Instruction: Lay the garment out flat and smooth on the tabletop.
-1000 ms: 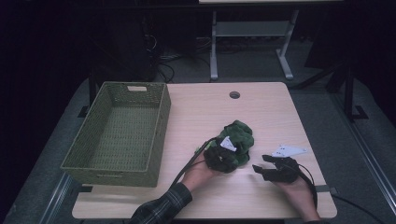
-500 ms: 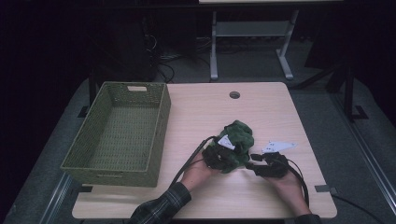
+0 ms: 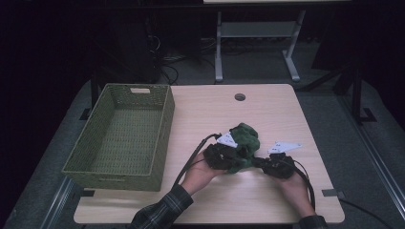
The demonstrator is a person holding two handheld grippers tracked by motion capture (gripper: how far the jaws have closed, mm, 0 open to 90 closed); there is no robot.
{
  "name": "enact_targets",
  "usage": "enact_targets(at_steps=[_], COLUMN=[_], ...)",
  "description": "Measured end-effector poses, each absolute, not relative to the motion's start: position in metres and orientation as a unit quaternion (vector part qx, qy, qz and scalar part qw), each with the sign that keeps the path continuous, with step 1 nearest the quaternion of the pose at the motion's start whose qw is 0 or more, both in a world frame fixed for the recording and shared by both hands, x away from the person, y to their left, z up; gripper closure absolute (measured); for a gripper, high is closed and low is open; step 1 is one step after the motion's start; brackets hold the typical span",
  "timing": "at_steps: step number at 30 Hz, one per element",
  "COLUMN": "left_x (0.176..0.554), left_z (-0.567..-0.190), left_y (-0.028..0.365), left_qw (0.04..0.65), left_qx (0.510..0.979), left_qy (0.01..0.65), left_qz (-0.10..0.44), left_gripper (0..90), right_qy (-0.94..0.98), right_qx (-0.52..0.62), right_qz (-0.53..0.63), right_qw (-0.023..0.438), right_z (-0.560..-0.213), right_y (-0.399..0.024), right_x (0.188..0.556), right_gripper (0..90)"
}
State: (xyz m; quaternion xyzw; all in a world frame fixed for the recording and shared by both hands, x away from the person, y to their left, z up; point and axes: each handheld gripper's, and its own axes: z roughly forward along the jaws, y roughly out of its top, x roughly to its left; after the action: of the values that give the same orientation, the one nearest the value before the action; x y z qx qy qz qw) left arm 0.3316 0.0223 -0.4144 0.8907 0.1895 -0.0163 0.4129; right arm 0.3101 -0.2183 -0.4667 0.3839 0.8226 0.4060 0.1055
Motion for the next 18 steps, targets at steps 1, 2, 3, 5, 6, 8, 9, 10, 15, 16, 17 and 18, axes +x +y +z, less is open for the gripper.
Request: enact_targets(at_steps=[1,2,3,5,6,8,9,10,15,16,17,18], left_x=[0.331,0.331,0.33,0.33,0.33,0.331,0.331,0.332,0.333,0.333,0.332,0.332], left_z=[-0.413,-0.411,-0.41,-0.407,-0.405,-0.402,-0.401,-0.401,-0.405,-0.408,-0.41,-0.412], left_y=[0.024,0.027,0.029,0.036,0.04,0.048,0.053,0.059,0.08,0.083,0.086,0.088], left_qw=[0.414,0.414,0.416,0.418,0.42,0.42,0.421,0.42,0.417,0.414,0.41,0.406], left_qx=[0.89,0.89,0.889,0.887,0.886,0.884,0.883,0.883,0.879,0.879,0.88,0.881], left_qy=[0.19,0.189,0.191,0.196,0.198,0.203,0.206,0.211,0.231,0.237,0.24,0.242], left_qz=[-0.016,-0.014,-0.013,-0.01,-0.009,-0.005,-0.002,0.002,0.007,0.005,0.006,0.006], left_gripper=[86.4,86.4,86.4,86.4,86.4,86.5,86.6,87.3,87.5,87.5,87.6,87.6], right_qy=[0.822,0.822,0.822,0.823,0.823,0.823,0.824,0.824,0.819,0.819,0.818,0.817], right_qx=[0.384,0.384,0.384,0.381,0.383,0.381,0.379,0.381,0.391,0.392,0.397,0.398], right_qz=[0.406,0.405,0.404,0.403,0.401,0.4,0.399,0.398,0.39,0.388,0.385,0.384], right_qw=[0.107,0.111,0.114,0.123,0.124,0.13,0.135,0.136,0.155,0.158,0.161,0.164], right_z=[-0.464,-0.463,-0.461,-0.459,-0.457,-0.456,-0.455,-0.454,-0.451,-0.451,-0.45,-0.45], right_y=[-0.219,-0.219,-0.22,-0.221,-0.222,-0.224,-0.226,-0.227,-0.24,-0.243,-0.246,-0.249], right_x=[0.309,0.309,0.308,0.305,0.304,0.301,0.299,0.298,0.288,0.286,0.284,0.282], right_gripper=[82.2,82.5,82.6,82.6,82.6,82.7,82.7,82.7,83.2,83.2,83.2,83.2])
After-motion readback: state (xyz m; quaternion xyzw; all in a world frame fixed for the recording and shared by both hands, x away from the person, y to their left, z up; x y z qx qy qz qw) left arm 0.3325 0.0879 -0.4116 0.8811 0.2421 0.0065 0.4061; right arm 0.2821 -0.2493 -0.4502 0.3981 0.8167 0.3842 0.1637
